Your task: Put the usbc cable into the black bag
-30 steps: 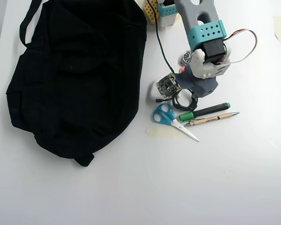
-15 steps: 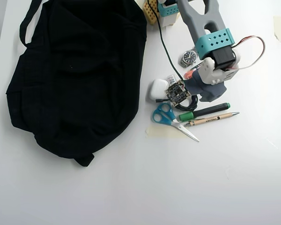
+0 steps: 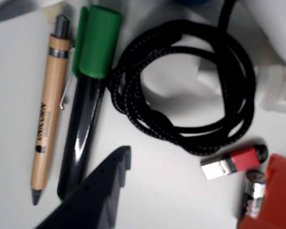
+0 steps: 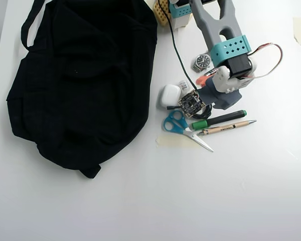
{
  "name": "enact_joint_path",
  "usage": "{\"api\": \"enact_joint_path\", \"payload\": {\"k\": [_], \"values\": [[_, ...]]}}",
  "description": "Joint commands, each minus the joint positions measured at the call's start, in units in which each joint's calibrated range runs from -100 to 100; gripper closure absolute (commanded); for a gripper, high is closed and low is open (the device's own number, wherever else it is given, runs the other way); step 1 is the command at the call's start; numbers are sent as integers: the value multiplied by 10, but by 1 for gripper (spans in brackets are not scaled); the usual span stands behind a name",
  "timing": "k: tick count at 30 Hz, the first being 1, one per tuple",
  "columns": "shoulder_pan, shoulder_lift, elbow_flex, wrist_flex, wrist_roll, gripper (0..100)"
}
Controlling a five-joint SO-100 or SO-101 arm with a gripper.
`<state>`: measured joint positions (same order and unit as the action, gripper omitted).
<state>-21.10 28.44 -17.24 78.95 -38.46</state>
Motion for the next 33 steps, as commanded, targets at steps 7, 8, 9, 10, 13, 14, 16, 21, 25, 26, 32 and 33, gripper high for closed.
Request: {"api": "enact_joint_path", "payload": {"k": [7,8,9,10,13,14,16,21,25,26,32,33], "values": [[34,-6,-5,-4,38,64],[34,-6,-7,-1,19,64],[33,-6,-7,-1,1,64],[30,-6,-5,-2,-13,64],[26,-3,-3,-7,-44,64],[26,1,-3,-7,-49,64],[26,8,-6,-7,-57,64],[26,20,-8,-7,-88,64],[24,29,-7,-7,-104,64],[24,30,-6,-7,-108,64],[29,47,-9,-7,-126,64],[29,53,-11,-7,-131,64]]}}
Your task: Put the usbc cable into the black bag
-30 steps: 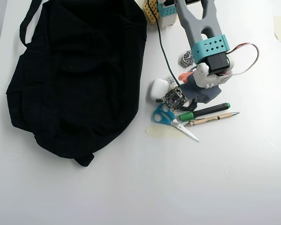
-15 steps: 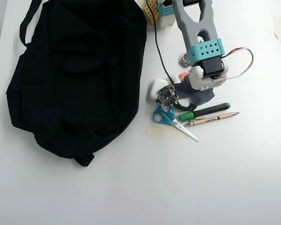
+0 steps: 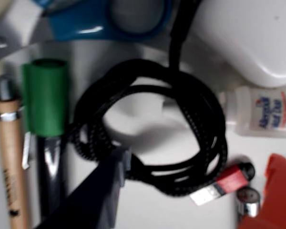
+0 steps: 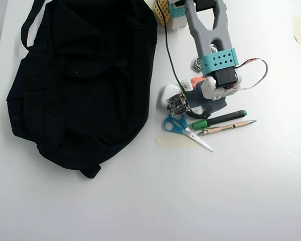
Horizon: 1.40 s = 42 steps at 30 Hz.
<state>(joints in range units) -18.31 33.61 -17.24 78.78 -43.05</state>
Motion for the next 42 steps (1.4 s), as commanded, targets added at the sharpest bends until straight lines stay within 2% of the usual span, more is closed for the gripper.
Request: {"api": "enact_joint_path", "payload": {"k": [1,16,22,29,34,42], "values": [[2,5,-12,-7,-89,64],[23,28,-10,-18,-107,64],[22,29,-9,-12,-123,64],[22,30,-1,4,-166,64],[17,30,2,7,-171,65],[22,25,-5,34,-166,81]]}}
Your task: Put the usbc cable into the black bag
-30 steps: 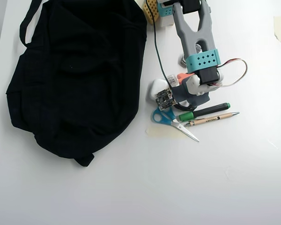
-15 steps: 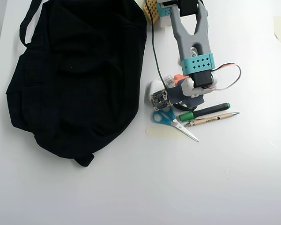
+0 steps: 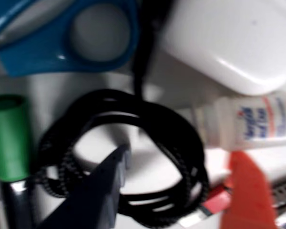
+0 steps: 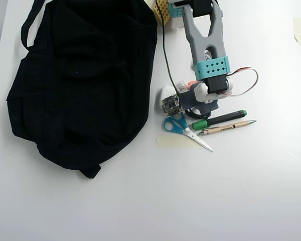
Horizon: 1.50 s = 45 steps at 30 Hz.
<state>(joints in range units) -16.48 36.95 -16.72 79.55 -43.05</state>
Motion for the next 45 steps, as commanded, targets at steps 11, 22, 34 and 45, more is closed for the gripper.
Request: {"api": "enact_joint_path", "payload": {"k": [11,22,34,45], "values": [[3,-16,-10,27,-154,97],[-3,-18,-74,27,-99,98],[1,-18,-216,63,-3,98],[0,-23,-472,195,95,98]]}}
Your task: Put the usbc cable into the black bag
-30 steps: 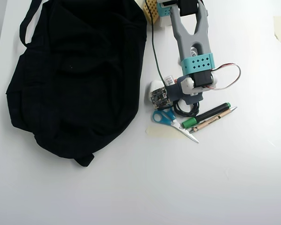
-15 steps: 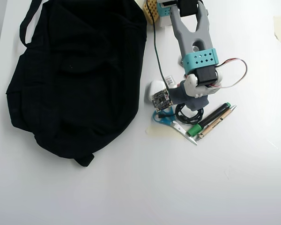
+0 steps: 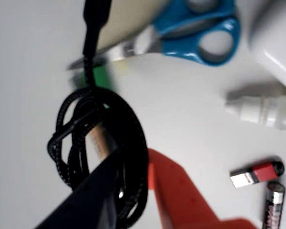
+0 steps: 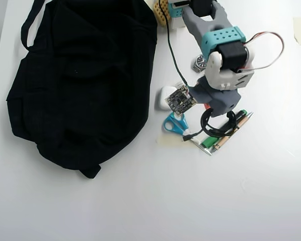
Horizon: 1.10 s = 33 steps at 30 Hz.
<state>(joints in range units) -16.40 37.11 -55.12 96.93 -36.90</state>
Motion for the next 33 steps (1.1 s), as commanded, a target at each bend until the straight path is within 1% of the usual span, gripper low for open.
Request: {"api": "enact_joint_path", "payload": {"k": [1,5,8,12,16,21,29,33], "values": [[0,-28,-106,20,51,98],[4,-50,-173,21,102,98],[13,-77,-190,24,126,98],[18,-110,-155,26,127,98],[18,-161,-40,26,122,98],[14,-245,119,26,103,98],[5,-425,327,20,87,98],[5,-521,413,-8,91,98]]}}
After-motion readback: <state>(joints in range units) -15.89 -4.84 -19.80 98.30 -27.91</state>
